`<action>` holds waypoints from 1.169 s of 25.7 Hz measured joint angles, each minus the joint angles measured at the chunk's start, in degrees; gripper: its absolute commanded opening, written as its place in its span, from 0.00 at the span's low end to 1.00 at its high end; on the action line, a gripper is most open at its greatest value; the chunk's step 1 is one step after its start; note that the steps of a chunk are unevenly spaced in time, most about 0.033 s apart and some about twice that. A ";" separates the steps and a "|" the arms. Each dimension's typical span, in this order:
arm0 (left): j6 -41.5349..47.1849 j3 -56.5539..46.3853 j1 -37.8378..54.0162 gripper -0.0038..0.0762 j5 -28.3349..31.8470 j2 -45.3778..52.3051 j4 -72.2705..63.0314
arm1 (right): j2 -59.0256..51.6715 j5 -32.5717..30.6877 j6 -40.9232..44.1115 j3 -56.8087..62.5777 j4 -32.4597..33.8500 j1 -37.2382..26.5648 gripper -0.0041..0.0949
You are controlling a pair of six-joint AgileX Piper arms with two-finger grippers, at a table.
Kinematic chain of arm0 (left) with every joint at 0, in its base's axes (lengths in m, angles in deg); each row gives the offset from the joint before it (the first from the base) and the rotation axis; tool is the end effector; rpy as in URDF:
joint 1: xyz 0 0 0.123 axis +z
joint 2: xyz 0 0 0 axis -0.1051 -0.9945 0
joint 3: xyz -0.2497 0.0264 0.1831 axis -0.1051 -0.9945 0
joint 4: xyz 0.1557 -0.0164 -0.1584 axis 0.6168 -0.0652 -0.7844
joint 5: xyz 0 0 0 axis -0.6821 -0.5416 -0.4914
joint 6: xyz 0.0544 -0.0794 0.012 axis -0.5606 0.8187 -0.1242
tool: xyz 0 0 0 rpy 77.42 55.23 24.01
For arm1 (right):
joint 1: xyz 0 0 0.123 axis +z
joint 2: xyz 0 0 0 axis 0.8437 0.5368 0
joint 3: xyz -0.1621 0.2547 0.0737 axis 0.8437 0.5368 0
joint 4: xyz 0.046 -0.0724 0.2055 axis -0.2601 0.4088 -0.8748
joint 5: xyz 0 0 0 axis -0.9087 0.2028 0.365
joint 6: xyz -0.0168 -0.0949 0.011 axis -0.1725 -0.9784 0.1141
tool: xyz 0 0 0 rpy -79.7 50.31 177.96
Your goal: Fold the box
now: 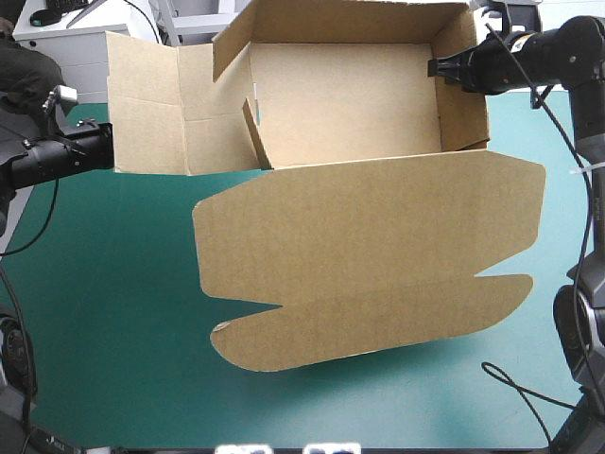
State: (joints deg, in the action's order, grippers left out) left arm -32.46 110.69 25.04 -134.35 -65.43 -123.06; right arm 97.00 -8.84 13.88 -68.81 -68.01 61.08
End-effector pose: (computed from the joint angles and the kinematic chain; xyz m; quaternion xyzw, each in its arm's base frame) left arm 0.3355 0.0302 0.3940 -0.0448 0.8181 -0.4160 0.3944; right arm 0.3527 0.0520 0.4975 -0.0781 0.8867 0.1639 0.4253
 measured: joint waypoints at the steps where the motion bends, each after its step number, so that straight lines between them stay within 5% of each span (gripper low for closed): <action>1: -0.18 0.00 -0.73 0.04 -0.43 0.00 -1.95 | 0.00 0.00 0.00 0.18 -0.40 0.00 0.02; 11: -3.06 0.00 -2.42 0.04 -7.08 0.24 -12.29 | -0.23 0.11 -2.29 10.72 -6.61 0.72 0.02; 30: -0.97 0.00 -6.37 0.04 -7.63 10.03 -4.36 | -0.23 10.34 0.55 11.32 1.87 6.95 0.02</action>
State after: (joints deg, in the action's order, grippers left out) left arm -33.43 110.69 18.66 -141.98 -55.40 -127.42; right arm 96.77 1.50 14.43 -57.49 -66.14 68.02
